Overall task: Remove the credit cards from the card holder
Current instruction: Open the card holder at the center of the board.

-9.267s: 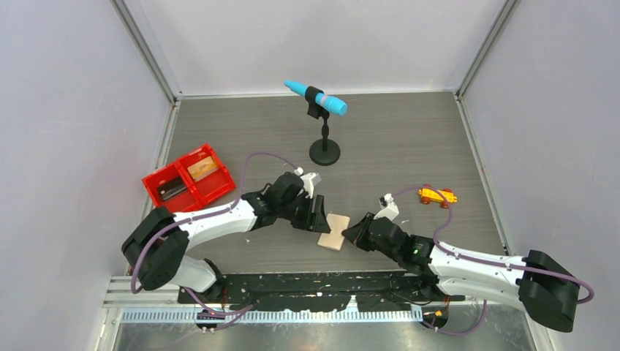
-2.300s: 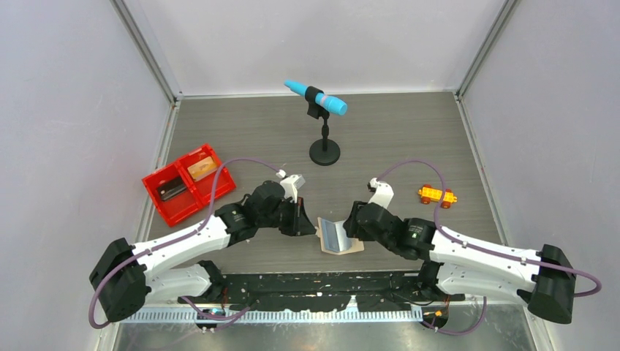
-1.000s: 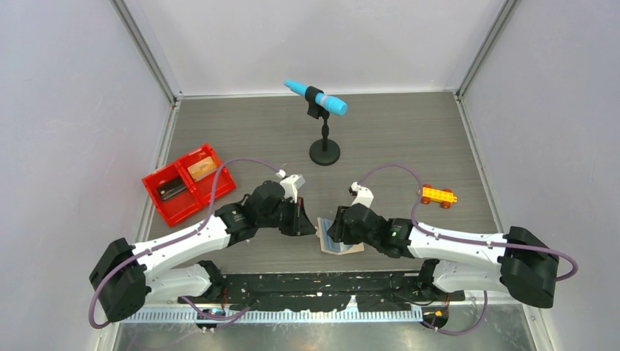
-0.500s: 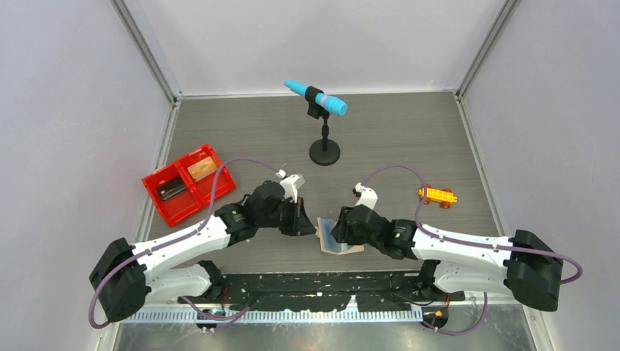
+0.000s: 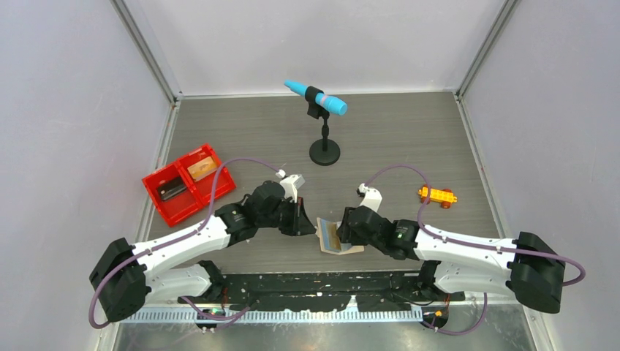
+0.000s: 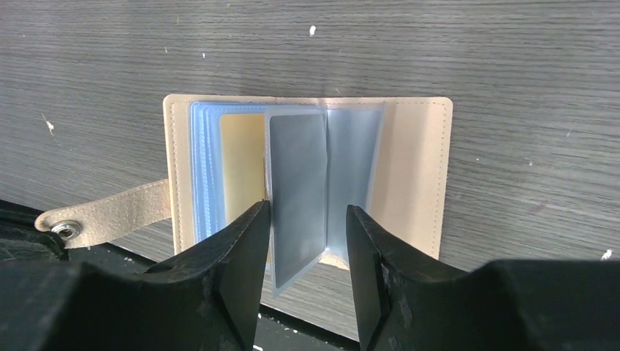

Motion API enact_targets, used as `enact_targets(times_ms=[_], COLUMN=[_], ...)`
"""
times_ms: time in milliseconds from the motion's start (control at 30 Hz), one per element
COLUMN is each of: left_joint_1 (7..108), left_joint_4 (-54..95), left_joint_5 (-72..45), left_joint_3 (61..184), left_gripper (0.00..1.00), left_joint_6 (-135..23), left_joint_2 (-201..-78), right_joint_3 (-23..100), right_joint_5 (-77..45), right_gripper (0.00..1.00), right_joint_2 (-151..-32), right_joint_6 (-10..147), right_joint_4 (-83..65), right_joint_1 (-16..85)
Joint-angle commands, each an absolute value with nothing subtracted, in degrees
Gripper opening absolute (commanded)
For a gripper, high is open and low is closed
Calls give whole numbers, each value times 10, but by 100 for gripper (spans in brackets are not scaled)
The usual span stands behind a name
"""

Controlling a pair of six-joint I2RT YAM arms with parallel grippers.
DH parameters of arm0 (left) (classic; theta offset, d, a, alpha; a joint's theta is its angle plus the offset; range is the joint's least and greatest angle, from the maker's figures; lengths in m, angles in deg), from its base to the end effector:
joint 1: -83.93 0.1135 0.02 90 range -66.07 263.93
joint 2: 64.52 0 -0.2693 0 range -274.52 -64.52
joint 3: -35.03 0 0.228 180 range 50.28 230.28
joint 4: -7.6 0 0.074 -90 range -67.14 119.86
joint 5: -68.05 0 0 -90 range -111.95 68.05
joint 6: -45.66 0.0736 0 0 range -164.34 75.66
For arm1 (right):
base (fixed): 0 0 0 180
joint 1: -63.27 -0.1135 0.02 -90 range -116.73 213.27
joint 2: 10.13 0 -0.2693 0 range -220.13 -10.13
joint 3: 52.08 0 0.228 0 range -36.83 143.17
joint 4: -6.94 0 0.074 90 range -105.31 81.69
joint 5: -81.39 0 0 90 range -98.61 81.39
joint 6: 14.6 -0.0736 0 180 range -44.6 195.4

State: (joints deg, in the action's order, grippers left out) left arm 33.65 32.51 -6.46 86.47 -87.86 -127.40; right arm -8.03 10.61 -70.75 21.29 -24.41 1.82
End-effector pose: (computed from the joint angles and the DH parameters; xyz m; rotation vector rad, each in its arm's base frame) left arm 0.1366 -0.1952 0.2221 0.3125 2.4344 -1.1316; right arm 0.1181 0.1664 0.1766 0.0024 2.4232 0.5686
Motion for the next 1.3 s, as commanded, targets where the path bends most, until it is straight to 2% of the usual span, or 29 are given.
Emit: enact_targets(times_ms=[0, 533, 767, 900, 1133, 1267], left_joint_1=[336, 336, 336, 336, 336, 336], left_joint_4=[305, 356, 370, 342, 269, 233], left_joint_5=[-77, -123, -144, -119, -80, -70], left_joint_3=[862, 850, 848, 852, 850, 842], left_gripper=[0, 0, 24, 31, 26, 21], left_joint_6=[-878, -866, -868, -871, -879, -886], left_joint_2=[-1274, -1265, -1256, -1273, -1338, -1366], right_joint_3=[-69, -46, -59, -87, -104, -105], right_joint_5=[133, 173, 142, 89, -4, -18], right_gripper=[49, 47, 44, 42, 37, 34], right_joint_2=[-700, -661, -644, -657, -695, -727], right_joint_6=[215, 219, 241, 255, 288, 282], right_joint_4=[-265, -350, -291, -222, -117, -105], right_joint_1=[15, 16, 18, 43, 64, 72])
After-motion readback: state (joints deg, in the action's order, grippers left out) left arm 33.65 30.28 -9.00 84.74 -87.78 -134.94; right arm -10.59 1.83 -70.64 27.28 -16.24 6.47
